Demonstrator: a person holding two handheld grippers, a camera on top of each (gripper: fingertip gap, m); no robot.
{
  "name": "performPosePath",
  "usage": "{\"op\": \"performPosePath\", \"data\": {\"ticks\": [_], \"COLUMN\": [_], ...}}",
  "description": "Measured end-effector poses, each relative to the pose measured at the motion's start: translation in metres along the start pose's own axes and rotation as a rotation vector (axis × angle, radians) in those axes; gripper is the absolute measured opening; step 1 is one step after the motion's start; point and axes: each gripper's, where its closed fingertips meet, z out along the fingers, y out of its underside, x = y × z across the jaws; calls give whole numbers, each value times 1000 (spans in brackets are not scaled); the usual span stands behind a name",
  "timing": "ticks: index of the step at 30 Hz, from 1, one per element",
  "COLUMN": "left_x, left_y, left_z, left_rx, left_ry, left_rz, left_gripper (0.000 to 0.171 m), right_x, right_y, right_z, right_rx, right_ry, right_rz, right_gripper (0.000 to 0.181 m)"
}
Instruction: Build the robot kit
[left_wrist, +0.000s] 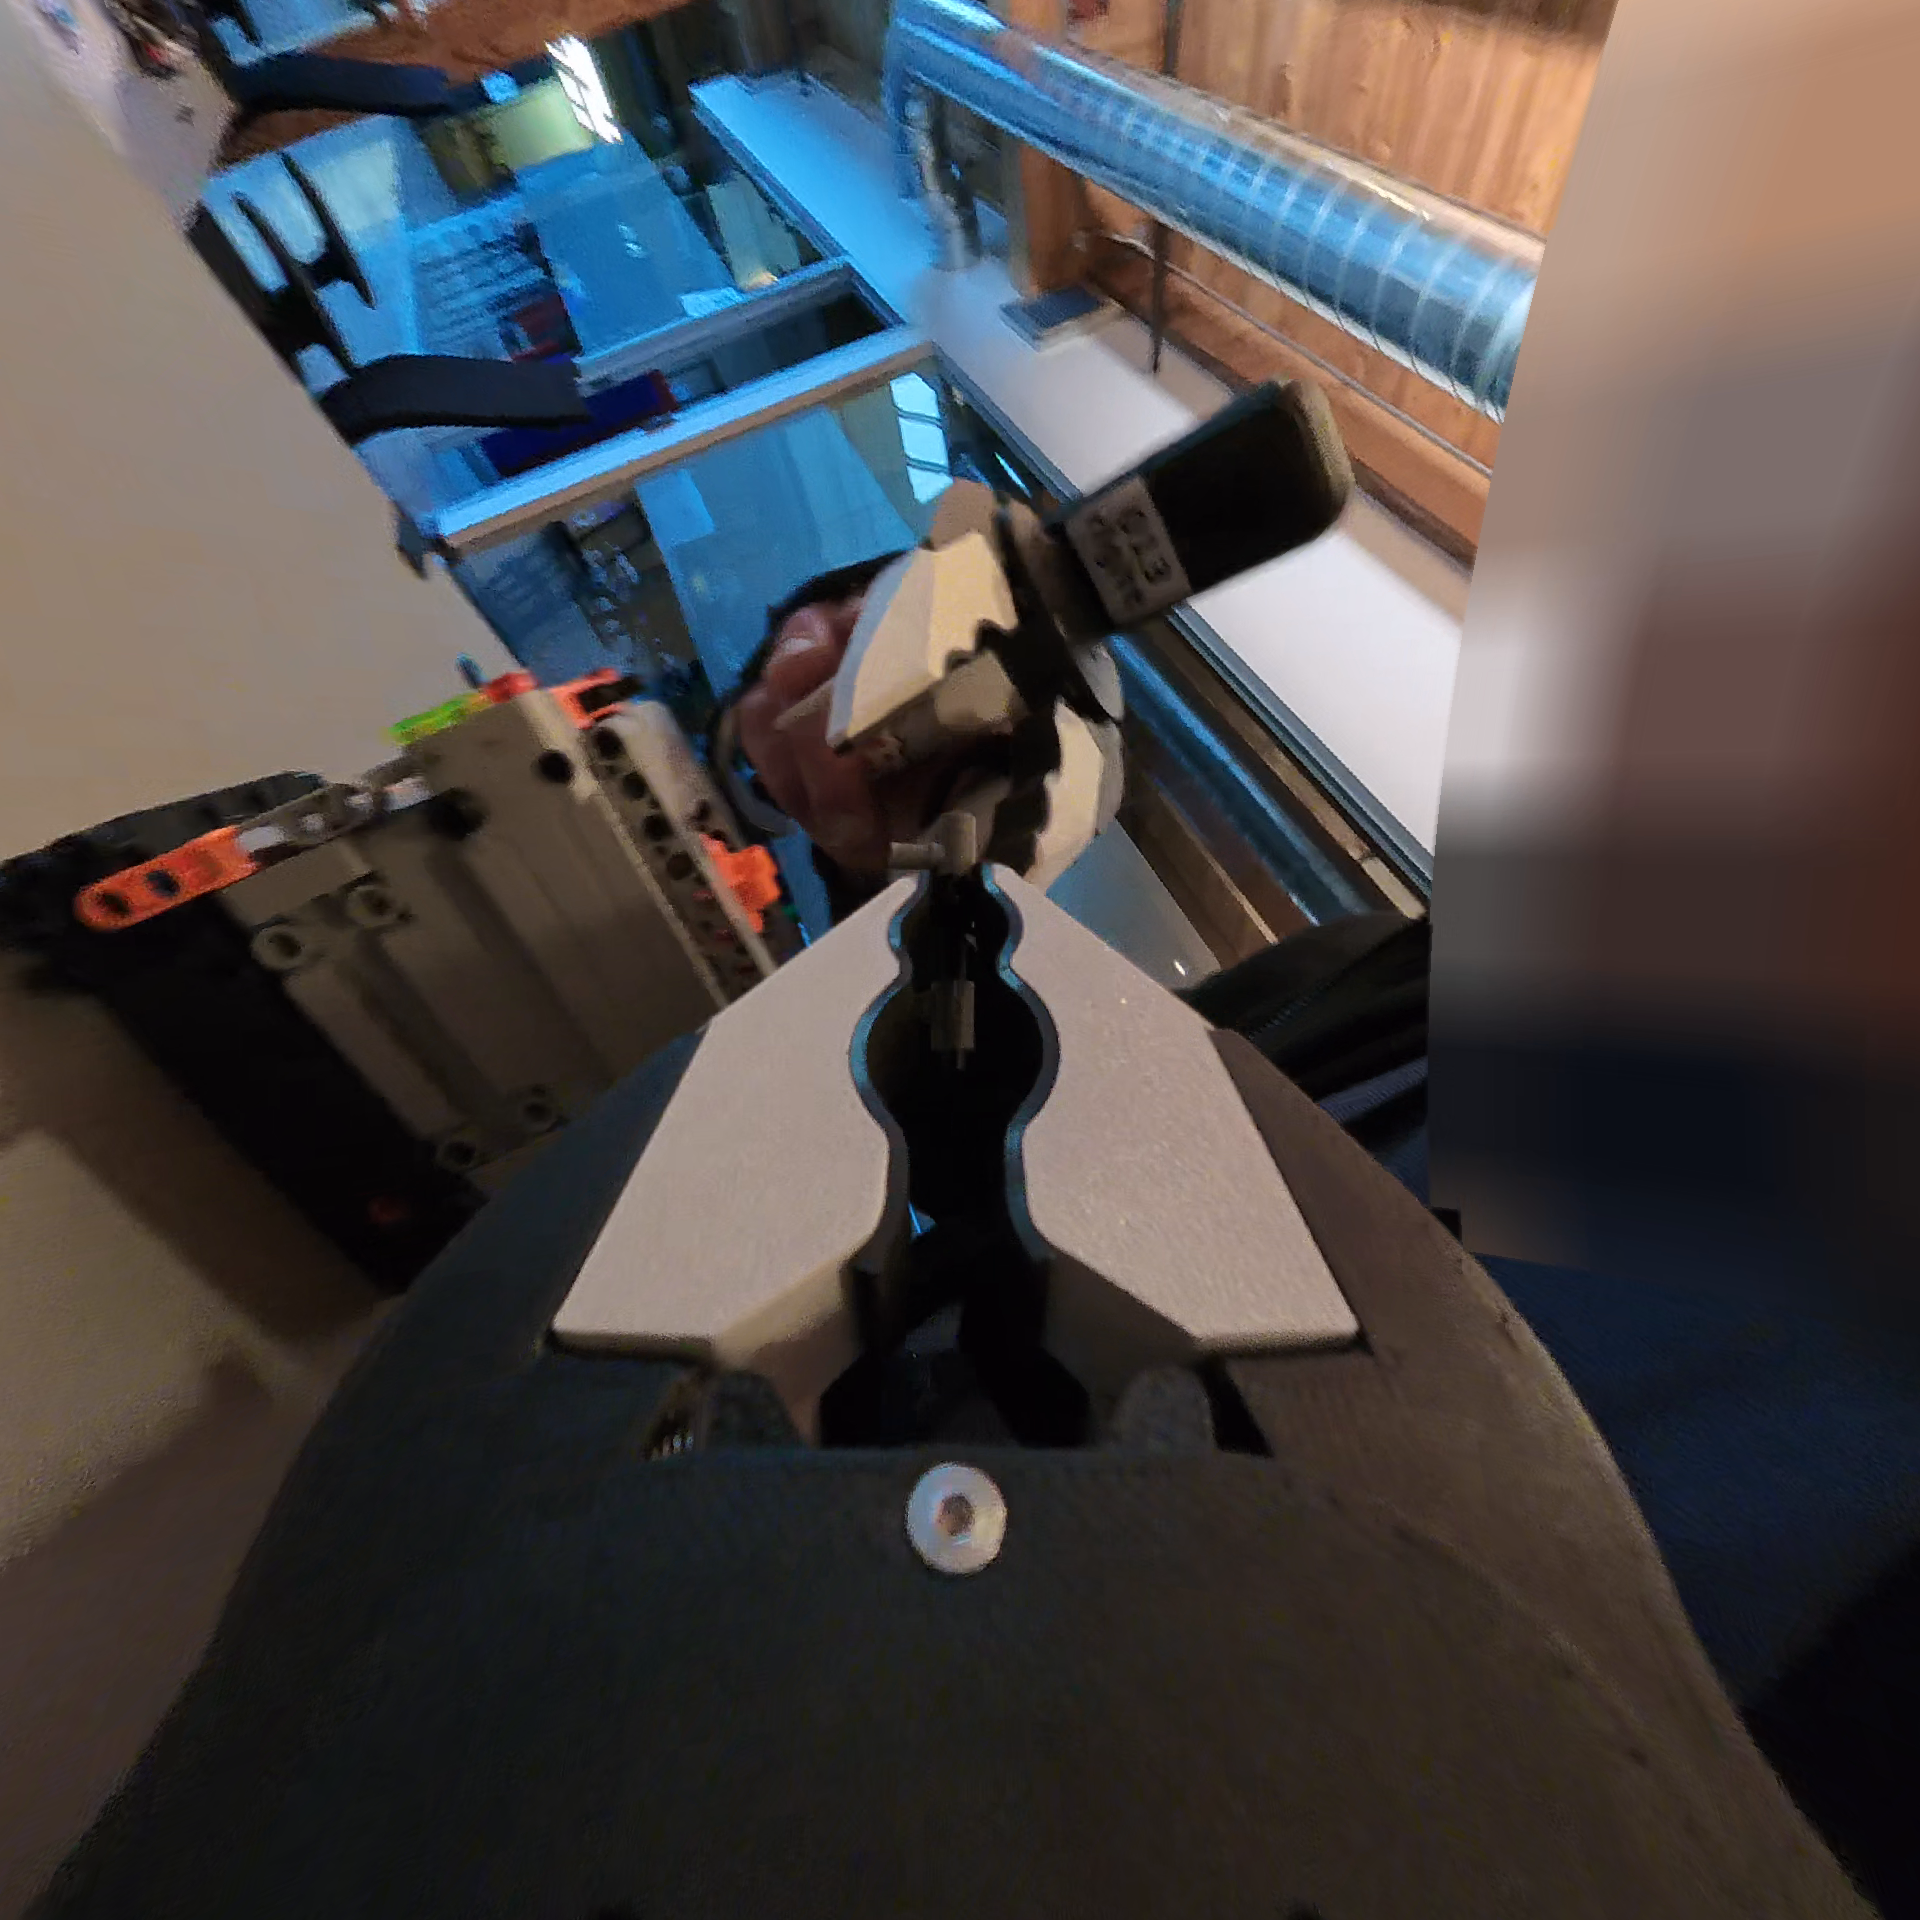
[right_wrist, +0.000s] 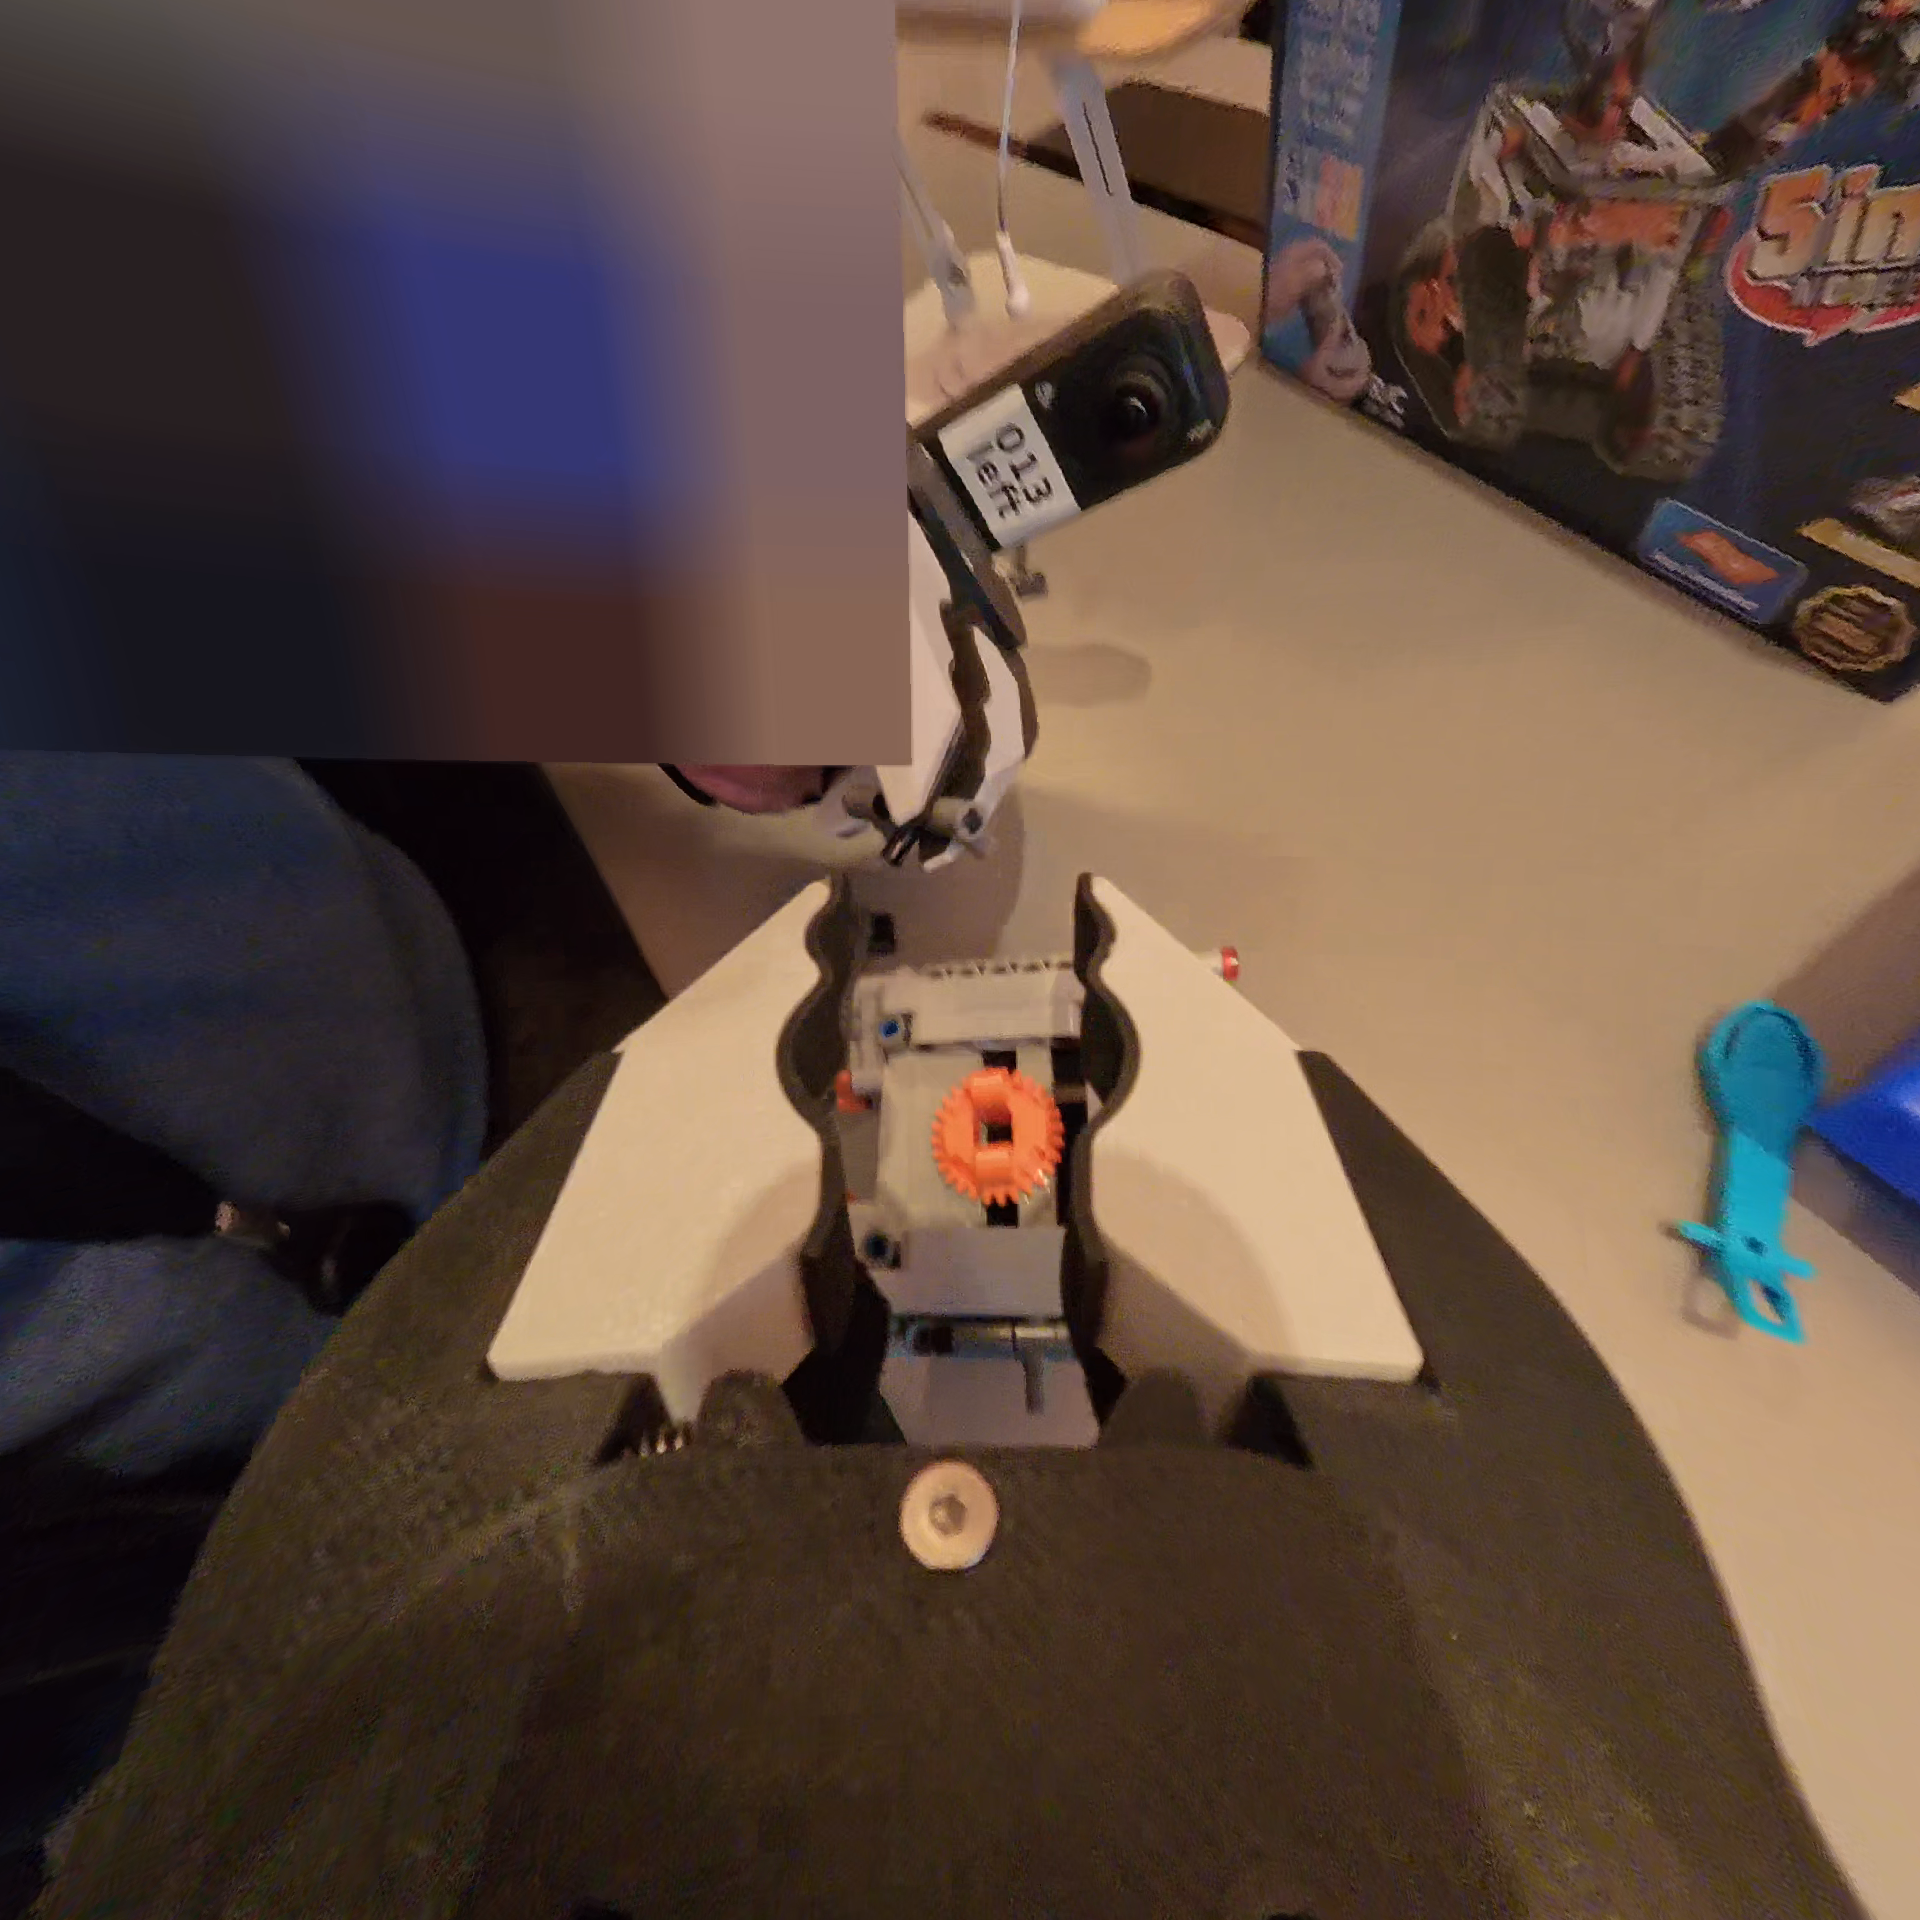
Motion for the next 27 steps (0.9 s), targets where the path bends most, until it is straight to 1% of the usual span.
{"op": "performPosePath", "data": {"ticks": [2,5,7,8,11,13,15,17,18,20,21,23,27], "left_x": [10,23,29,32,35,33,30,25,29,25,26,25,21], "left_y": [2,6,7,10,11,9,10,6,7,4,3,3,-5], "left_z": [3,6,6,7,8,8,8,8,8,7,6,5,0], "left_rx": [-31,-61,-75,-94,-98,-89,-100,-83,-87,-75,-75,-87,-51], "left_ry": [57,118,153,169,188,158,125,72,87,42,37,17,-35], "left_rz": [0,12,14,10,12,36,66,105,115,144,163,165,174], "left_gripper": [4,4,4,4,4,4,8,8,7,8,6,9,13], "right_x": [-7,-19,-22,-25,-28,-25,-26,-22,-23,-19,-18,-18,-18], "right_y": [-11,-18,-21,-22,-24,-23,-22,-22,-23,-22,-22,-22,-21], "right_z": [-1,-1,-1,-2,-3,-3,-4,-3,-4,-5,-7,-7,-7], "right_rx": [75,112,130,132,144,142,141,145,160,165,172,170,146], "right_ry": [-92,-207,-244,-264,-281,-270,-284,-272,-287,-283,-292,-290,-279], "right_rz": [37,46,46,49,43,67,97,132,154,191,206,211,206], "right_gripper": [30,16,12,13,9,8,1,1,1,1,1,1,1]}}
